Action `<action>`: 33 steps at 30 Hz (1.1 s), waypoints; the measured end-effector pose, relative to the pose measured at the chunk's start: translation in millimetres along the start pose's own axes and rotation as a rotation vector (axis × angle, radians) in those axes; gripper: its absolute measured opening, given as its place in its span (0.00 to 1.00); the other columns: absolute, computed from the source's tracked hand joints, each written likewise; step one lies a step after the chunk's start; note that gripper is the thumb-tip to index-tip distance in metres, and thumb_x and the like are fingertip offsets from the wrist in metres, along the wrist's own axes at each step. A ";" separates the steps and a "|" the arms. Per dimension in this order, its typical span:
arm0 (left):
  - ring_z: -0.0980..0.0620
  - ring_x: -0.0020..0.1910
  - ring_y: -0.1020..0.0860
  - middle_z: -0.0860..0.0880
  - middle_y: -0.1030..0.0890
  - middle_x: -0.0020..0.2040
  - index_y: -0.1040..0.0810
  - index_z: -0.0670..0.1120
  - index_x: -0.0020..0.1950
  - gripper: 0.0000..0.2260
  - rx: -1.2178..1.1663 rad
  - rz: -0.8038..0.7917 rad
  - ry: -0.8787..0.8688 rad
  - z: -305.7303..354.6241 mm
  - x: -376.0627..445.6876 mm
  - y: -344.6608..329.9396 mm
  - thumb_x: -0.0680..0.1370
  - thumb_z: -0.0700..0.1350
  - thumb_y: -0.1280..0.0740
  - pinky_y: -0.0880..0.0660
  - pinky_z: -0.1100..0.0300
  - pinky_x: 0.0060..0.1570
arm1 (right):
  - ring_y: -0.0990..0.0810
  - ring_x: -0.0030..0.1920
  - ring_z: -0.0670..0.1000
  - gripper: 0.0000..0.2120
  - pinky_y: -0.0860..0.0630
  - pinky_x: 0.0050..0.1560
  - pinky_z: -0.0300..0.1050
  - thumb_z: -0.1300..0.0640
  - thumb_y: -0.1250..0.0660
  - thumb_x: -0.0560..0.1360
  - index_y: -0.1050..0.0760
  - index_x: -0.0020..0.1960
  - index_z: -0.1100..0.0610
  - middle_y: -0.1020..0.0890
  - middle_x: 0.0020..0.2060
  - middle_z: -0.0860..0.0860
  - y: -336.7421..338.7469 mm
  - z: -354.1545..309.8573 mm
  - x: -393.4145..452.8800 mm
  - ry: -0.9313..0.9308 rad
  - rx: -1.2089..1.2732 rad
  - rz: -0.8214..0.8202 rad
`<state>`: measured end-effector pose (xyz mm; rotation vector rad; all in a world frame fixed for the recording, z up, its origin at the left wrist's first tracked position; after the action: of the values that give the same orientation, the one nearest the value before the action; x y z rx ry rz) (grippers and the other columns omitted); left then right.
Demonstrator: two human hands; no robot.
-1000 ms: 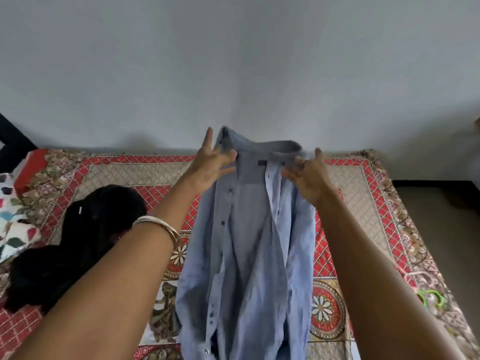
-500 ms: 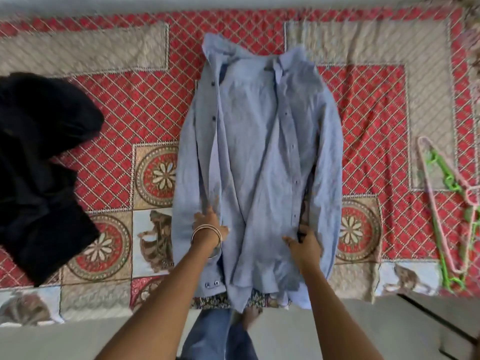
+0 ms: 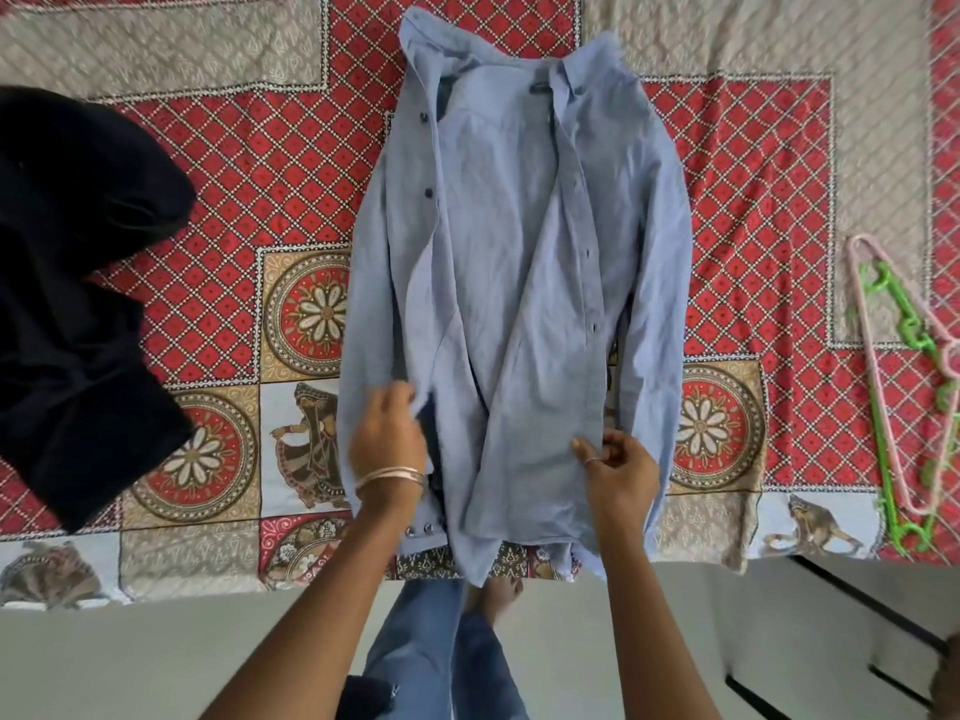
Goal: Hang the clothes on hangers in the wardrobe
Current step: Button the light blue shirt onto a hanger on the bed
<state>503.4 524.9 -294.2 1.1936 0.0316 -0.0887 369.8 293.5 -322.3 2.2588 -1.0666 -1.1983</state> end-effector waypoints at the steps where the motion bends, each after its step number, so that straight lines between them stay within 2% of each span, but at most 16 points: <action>1: 0.42 0.30 0.23 0.42 0.22 0.39 0.22 0.43 0.47 0.07 0.020 0.006 -0.178 17.2 -8.6 -1.3 0.73 0.36 0.37 0.30 0.57 0.24 | 0.26 0.35 0.48 0.12 0.28 0.37 0.33 0.60 0.24 0.69 0.22 0.49 0.59 0.23 0.35 0.51 -2.7 -3.6 -3.8 0.049 0.008 -0.037; 2: 0.42 0.29 0.23 0.43 0.24 0.37 0.22 0.43 0.49 0.10 0.046 -0.063 -0.284 34.7 -16.0 -7.2 0.74 0.38 0.42 0.29 0.57 0.23 | 0.27 0.34 0.46 0.11 0.29 0.35 0.30 0.62 0.24 0.69 0.22 0.48 0.58 0.24 0.35 0.50 -7.0 -6.4 -6.2 0.093 0.010 -0.081; 3: 0.41 0.34 0.21 0.44 0.25 0.38 0.23 0.43 0.53 0.12 0.088 -0.264 -0.298 45.4 -28.9 -18.2 0.77 0.40 0.46 0.26 0.53 0.27 | 0.27 0.34 0.45 0.11 0.29 0.35 0.29 0.63 0.24 0.69 0.23 0.49 0.57 0.24 0.35 0.49 -12.1 -5.4 -12.3 0.129 -0.004 -0.134; 5: 0.39 0.52 0.21 0.41 0.24 0.51 0.30 0.42 0.65 0.14 0.286 -0.798 -0.190 49.6 -61.0 -48.1 0.82 0.41 0.48 0.26 0.47 0.47 | 0.24 0.37 0.45 0.11 0.27 0.39 0.28 0.64 0.26 0.71 0.21 0.51 0.57 0.21 0.37 0.48 -21.6 6.7 -19.8 0.136 -0.057 -0.212; 6: 0.39 0.58 0.24 0.40 0.25 0.59 0.31 0.42 0.67 0.15 0.363 -0.994 -0.102 42.7 -76.0 -58.6 0.81 0.40 0.46 0.28 0.47 0.53 | 0.22 0.39 0.46 0.10 0.24 0.44 0.32 0.65 0.28 0.72 0.21 0.53 0.58 0.20 0.39 0.49 -24.1 15.8 -20.2 0.102 -0.059 -0.211; 7: 0.39 0.61 0.26 0.40 0.26 0.63 0.30 0.42 0.67 0.15 0.405 -1.085 -0.062 36.2 -82.3 -63.3 0.80 0.40 0.43 0.29 0.48 0.57 | 0.21 0.42 0.49 0.09 0.21 0.49 0.41 0.64 0.29 0.74 0.21 0.53 0.59 0.19 0.40 0.51 -24.9 25.1 -18.2 0.037 -0.039 -0.182; 9: 0.40 0.59 0.24 0.41 0.23 0.61 0.25 0.46 0.62 0.13 0.387 -1.049 -0.086 25.6 -86.0 -64.4 0.79 0.40 0.40 0.26 0.49 0.56 | 0.18 0.46 0.54 0.07 0.21 0.54 0.54 0.63 0.30 0.75 0.21 0.52 0.58 0.17 0.44 0.55 -21.7 44.4 -16.4 -0.107 0.064 -0.097; 10: 0.40 0.56 0.22 0.42 0.21 0.58 0.23 0.46 0.59 0.11 0.299 -0.946 -0.066 24.4 -83.3 -68.1 0.79 0.41 0.41 0.24 0.49 0.53 | 0.18 0.47 0.56 0.06 0.21 0.54 0.55 0.63 0.29 0.74 0.21 0.51 0.58 0.16 0.45 0.56 -17.9 53.3 -10.5 -0.147 0.132 -0.063; 13: 0.41 0.51 0.21 0.41 0.19 0.52 0.19 0.43 0.54 0.10 -0.092 -0.535 0.089 21.7 -58.7 -60.4 0.79 0.40 0.39 0.24 0.50 0.53 | 0.18 0.45 0.54 0.08 0.19 0.50 0.52 0.65 0.30 0.74 0.20 0.53 0.62 0.16 0.43 0.56 -17.4 51.6 1.3 -0.185 0.327 -0.150; 15: 0.41 0.49 0.20 0.39 0.18 0.50 0.18 0.39 0.54 0.10 -0.263 -0.390 0.153 24.7 -46.7 -65.6 0.78 0.37 0.37 0.24 0.52 0.54 | 0.19 0.40 0.50 0.08 0.20 0.42 0.44 0.66 0.30 0.75 0.21 0.54 0.64 0.17 0.41 0.54 -20.6 48.7 3.8 -0.190 0.429 -0.260; 18: 0.40 0.48 0.19 0.38 0.17 0.50 0.17 0.41 0.56 0.10 -0.272 -0.395 0.187 21.1 -32.9 -86.2 0.76 0.38 0.34 0.23 0.50 0.52 | 0.22 0.32 0.45 0.06 0.24 0.34 0.36 0.67 0.31 0.74 0.22 0.51 0.66 0.19 0.37 0.53 -27.4 45.1 -5.0 -0.197 0.476 -0.374; 24: 0.43 0.46 0.21 0.41 0.19 0.47 0.15 0.43 0.50 0.08 -0.099 -0.441 0.081 26.7 -25.5 -113.5 0.72 0.42 0.28 0.26 0.53 0.51 | 0.20 0.33 0.46 0.02 0.21 0.37 0.38 0.71 0.33 0.75 0.24 0.47 0.68 0.19 0.33 0.51 -44.0 41.7 -12.9 -0.229 0.550 -0.489; 27: 0.45 0.41 0.19 0.43 0.17 0.42 0.15 0.43 0.44 0.04 -0.221 -0.420 0.165 24.0 -26.8 -117.3 0.71 0.41 0.26 0.23 0.54 0.46 | 0.21 0.32 0.46 0.05 0.22 0.37 0.39 0.71 0.32 0.74 0.24 0.42 0.63 0.19 0.32 0.50 -49.8 41.2 -12.9 -0.227 0.570 -0.474; 29: 0.47 0.37 0.18 0.44 0.16 0.38 0.15 0.43 0.43 0.03 -0.305 -0.433 0.208 23.0 -30.7 -113.3 0.71 0.41 0.26 0.22 0.58 0.42 | 0.22 0.32 0.46 0.02 0.23 0.36 0.39 0.71 0.31 0.73 0.23 0.44 0.67 0.20 0.33 0.53 -50.0 41.8 -11.4 -0.196 0.552 -0.438; 31: 0.49 0.37 0.18 0.45 0.15 0.37 0.15 0.42 0.43 0.04 -0.327 -0.432 0.183 25.4 -35.1 -105.5 0.70 0.41 0.26 0.24 0.62 0.41 | 0.22 0.32 0.46 0.05 0.23 0.36 0.38 0.71 0.30 0.72 0.22 0.48 0.71 0.19 0.33 0.53 -52.4 41.0 -11.5 -0.152 0.506 -0.408; 33: 0.49 0.36 0.18 0.45 0.15 0.36 0.15 0.41 0.41 0.03 -0.342 -0.432 0.135 27.2 -39.4 -98.3 0.70 0.40 0.25 0.23 0.61 0.40 | 0.21 0.33 0.46 0.06 0.23 0.36 0.37 0.69 0.29 0.72 0.20 0.49 0.69 0.17 0.34 0.54 -57.8 33.9 -14.8 -0.094 0.425 -0.397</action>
<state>455.1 465.7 -372.5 0.8328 0.4091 -0.3677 362.7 343.0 -369.3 2.8716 -1.0120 -1.3385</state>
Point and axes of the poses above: each hand's wrist, its own x-axis towards the middle knuckle, its own y-axis out of the back of the hand, z = x × y, the point moved 5 cm from there along x, towards the middle knuckle
